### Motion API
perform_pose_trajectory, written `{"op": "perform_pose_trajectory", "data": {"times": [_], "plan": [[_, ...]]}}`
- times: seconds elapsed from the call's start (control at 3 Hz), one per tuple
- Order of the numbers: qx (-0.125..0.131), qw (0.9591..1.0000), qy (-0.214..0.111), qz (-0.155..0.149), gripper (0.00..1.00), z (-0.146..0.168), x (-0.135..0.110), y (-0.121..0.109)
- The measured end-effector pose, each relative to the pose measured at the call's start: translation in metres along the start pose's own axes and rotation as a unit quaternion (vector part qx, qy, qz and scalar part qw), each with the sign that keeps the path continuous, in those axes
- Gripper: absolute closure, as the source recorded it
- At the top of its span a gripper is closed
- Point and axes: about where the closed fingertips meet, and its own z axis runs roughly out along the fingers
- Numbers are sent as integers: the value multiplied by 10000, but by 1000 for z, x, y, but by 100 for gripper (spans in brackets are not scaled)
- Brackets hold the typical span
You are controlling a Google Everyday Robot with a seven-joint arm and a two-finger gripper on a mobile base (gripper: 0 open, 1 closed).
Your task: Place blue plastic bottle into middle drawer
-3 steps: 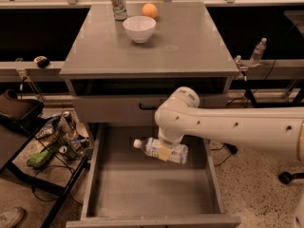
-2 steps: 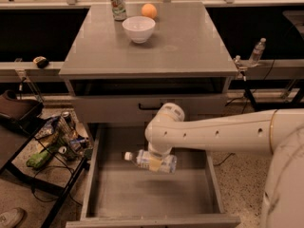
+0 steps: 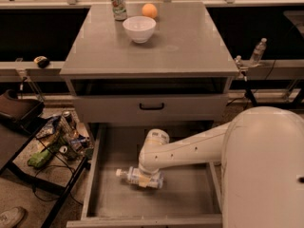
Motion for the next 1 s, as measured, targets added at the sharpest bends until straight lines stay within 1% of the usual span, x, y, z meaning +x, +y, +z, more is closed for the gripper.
{"op": "perform_pose_trajectory", "data": {"times": [0.33, 1.0], "plan": [[-36, 10000, 27, -18, 81, 5, 3, 4], [-36, 10000, 27, -18, 34, 5, 3, 4]]}}
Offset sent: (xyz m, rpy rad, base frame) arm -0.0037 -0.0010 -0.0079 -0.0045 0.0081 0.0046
